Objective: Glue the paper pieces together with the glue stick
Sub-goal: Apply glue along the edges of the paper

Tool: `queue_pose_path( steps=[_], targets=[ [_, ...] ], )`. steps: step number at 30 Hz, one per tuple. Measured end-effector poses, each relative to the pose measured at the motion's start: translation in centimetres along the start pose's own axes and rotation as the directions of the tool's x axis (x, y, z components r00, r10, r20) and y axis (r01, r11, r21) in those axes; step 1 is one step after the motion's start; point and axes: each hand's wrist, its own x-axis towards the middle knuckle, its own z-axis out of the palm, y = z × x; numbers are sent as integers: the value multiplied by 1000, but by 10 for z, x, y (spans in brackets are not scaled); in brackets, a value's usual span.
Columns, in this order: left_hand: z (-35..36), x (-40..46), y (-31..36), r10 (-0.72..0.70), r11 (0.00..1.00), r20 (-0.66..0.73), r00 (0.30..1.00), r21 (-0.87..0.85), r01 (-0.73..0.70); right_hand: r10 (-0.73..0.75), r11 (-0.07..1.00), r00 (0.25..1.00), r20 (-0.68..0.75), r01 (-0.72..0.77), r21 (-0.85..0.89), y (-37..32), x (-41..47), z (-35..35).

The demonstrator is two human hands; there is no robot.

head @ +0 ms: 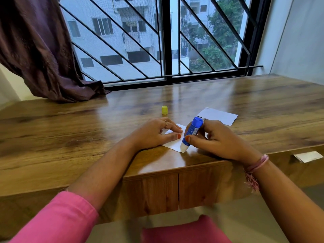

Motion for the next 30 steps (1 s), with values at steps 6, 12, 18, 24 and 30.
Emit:
queue_pose_path(
  steps=[6, 12, 18, 24, 30],
  targets=[
    [0, 0, 0, -9, 1000, -7, 1000, -29, 9, 23, 1000, 1000, 9, -23, -9, 1, 1, 0],
    [1, 0, -1, -3, 1000, -6, 1000, -12, 3, 55, 998, 998, -12, -55, -11, 4, 1, 1],
    [4, 1, -8, -34, 999, -25, 999, -40, 33, 164, 932, 969, -186, -90, 351, 10, 2, -7],
    [5, 2, -7, -31, 994, -61, 998, -108, 25, 315, 819, 923, -220, -147, 554, 12, 3, -14],
    [0, 0, -5, -75, 966, -149, 986, -256, 34, 392, 805, 898, -199, -231, 546, 16, 10, -9]
  ],
)
